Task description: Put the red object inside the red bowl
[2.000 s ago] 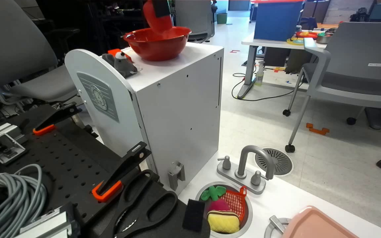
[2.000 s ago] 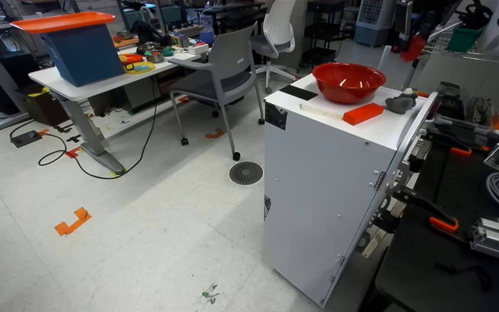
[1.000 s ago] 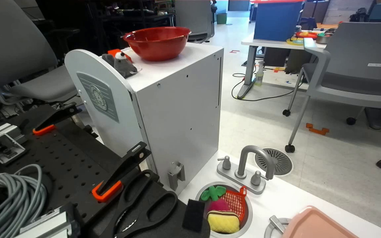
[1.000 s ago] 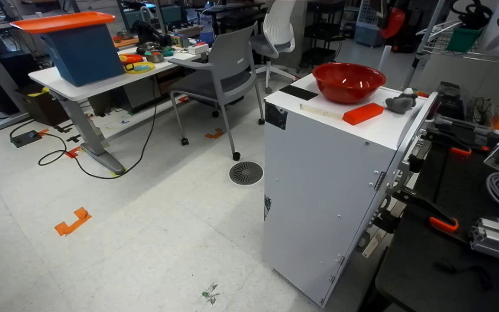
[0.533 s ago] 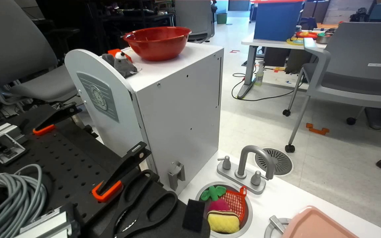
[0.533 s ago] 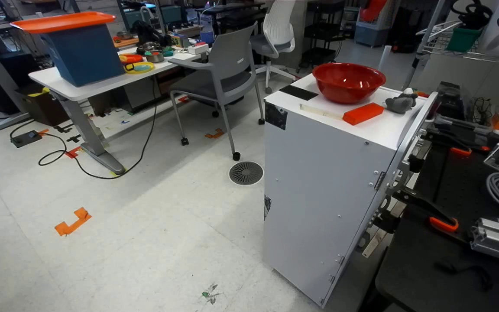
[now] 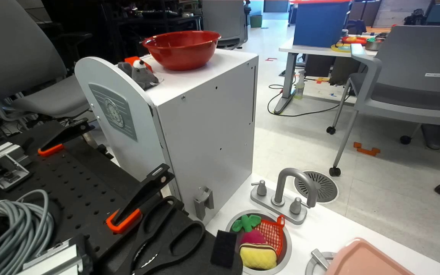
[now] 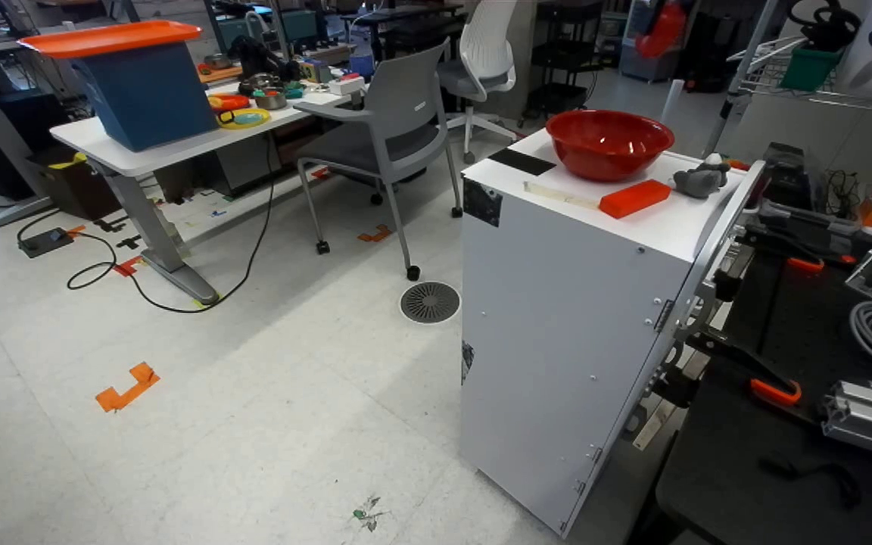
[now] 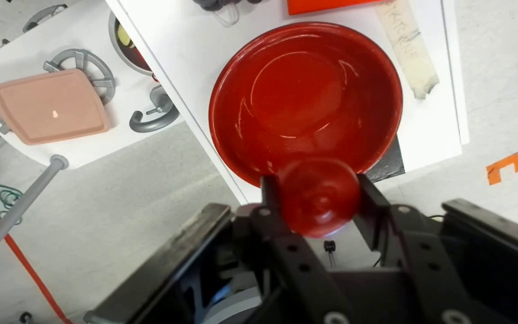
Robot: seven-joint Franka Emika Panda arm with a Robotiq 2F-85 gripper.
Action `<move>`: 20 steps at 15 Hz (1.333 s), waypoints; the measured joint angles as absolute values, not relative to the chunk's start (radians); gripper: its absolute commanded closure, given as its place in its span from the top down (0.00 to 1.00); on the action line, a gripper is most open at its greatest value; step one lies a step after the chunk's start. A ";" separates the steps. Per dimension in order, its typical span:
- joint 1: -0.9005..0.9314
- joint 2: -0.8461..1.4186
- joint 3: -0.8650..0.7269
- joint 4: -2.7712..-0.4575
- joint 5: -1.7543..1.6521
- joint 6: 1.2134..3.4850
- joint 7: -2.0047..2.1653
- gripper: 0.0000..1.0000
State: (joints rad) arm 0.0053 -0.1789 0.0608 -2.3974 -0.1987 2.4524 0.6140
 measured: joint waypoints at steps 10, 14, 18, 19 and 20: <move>-0.004 -0.178 0.021 -2.433 -0.031 2.431 0.440 0.18; -0.018 -0.178 0.016 -2.435 -0.027 2.388 0.414 0.18; -0.024 -0.178 0.016 -2.435 -0.027 2.371 0.409 0.18; -0.024 -0.178 0.016 -2.435 -0.027 2.371 0.409 0.18; -0.024 -0.178 0.016 -2.435 -0.027 2.371 0.409 0.18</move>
State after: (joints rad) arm -0.0237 -0.1781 0.0157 -2.4348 -0.0269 2.3705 0.4086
